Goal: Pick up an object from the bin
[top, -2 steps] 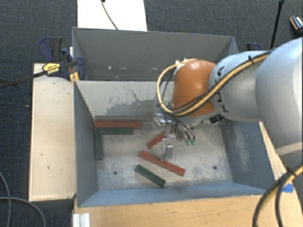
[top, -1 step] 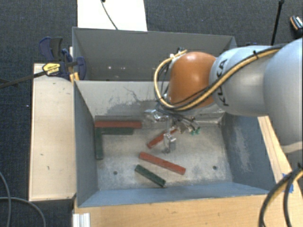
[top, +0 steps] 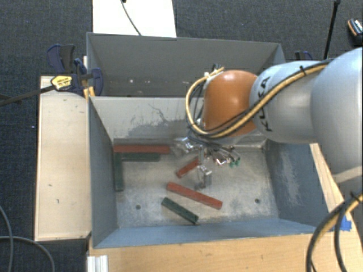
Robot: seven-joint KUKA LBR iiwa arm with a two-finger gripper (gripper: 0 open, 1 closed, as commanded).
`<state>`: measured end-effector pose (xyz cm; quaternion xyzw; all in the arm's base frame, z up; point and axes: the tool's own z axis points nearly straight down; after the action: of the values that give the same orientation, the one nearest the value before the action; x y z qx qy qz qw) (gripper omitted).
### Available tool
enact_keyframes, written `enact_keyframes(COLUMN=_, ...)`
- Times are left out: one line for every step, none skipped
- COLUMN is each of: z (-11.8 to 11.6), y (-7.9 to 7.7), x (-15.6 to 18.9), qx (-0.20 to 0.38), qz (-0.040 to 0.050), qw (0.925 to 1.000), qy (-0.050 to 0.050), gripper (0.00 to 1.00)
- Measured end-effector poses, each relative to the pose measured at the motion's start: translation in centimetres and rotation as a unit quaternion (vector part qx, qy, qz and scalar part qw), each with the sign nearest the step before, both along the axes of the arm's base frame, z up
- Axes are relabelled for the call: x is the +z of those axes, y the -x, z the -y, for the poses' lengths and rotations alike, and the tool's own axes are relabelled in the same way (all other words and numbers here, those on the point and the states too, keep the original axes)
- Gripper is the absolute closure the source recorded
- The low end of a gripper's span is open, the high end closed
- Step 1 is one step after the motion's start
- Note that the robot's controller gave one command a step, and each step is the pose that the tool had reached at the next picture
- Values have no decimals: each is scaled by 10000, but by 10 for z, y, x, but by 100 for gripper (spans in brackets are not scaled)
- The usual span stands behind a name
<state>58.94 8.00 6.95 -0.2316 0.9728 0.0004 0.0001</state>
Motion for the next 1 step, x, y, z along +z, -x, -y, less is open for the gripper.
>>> enact_keyframes(z=0, y=-1, x=2, qx=-13, qz=12, qw=10000, qy=-4, gripper=100)
